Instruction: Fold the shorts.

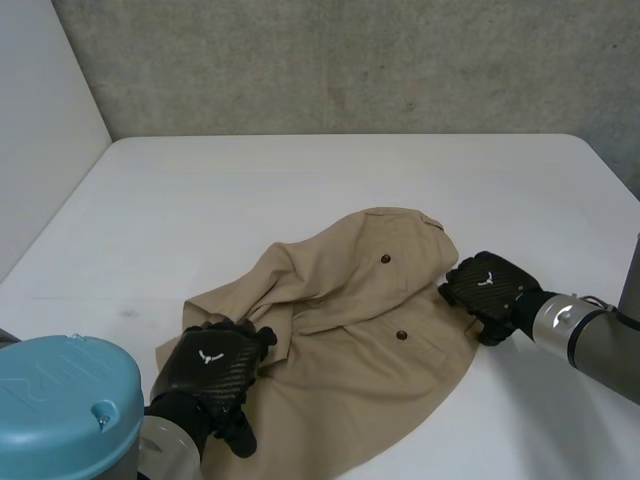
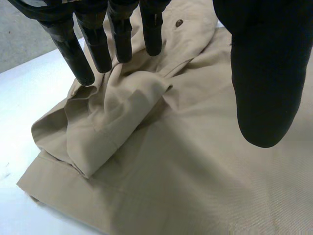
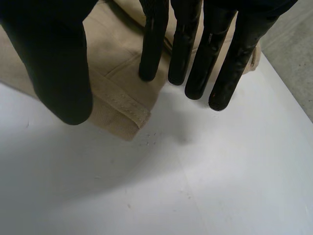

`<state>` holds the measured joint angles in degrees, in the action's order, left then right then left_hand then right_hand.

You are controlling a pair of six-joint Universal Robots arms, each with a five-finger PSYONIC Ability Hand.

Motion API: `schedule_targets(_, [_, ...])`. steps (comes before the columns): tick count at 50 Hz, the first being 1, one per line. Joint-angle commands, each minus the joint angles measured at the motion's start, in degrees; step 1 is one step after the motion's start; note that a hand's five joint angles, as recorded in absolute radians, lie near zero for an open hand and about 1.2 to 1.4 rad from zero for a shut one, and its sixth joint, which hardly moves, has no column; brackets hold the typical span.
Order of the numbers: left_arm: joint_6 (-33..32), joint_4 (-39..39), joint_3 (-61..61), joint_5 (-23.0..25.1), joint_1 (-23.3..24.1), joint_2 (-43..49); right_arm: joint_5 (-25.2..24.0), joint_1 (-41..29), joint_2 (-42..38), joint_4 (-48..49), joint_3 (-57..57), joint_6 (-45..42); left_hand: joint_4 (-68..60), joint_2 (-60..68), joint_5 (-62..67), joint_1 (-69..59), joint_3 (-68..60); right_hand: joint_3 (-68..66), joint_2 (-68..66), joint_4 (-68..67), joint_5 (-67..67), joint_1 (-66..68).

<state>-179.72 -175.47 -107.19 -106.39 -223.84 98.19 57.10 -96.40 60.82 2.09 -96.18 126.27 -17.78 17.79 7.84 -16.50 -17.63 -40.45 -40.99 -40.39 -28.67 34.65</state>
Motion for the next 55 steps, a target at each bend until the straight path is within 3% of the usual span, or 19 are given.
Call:
schedule_targets(1, [-0.2, 0.0, -1.0, 0.0, 1.3, 0.0, -1.5, -0.1, -0.5, 0.5, 0.9, -0.8, -4.9, 4.9, 4.8, -6.2, -5.0, -39.5, -39.0, -39.6, -41.3, 45.3])
schedule_targets(12, [-0.5, 0.0, -1.8, 0.0, 1.9, -0.1, -3.1, -0.2, 1.8, 0.8, -0.1, 2.2, -4.9, 4.9, 4.8, -6.2, -5.0, -39.5, -39.0, -39.6, -41.3, 45.4])
schedule_targets(25, [-0.9, 0.0, -2.8, -3.0, 5.5, 1.4, -2.5, -0.1, 5.5, 0.3, -0.3, 15.2, -7.9, 7.9, 7.8, -9.2, -8.1, -39.5, -39.0, -39.6, -41.3, 45.4])
schedule_targets(44, [-0.9, -0.8, -2.8, -3.5, 10.2, 6.0, -2.4, -0.3, 6.0, 0.6, -0.4, 15.6, -7.9, 7.9, 7.8, -9.2, -8.1, -39.5, -39.0, -39.6, -41.3, 45.4])
schedule_targets(55, [-0.9, -3.3, -2.8, -3.6, 10.3, 8.2, -2.5, -0.2, 5.9, 0.4, -0.5, 15.5, -10.4, 10.4, 10.4, -11.7, -10.6, -39.5, -39.0, -39.6, -41.3, 45.4])
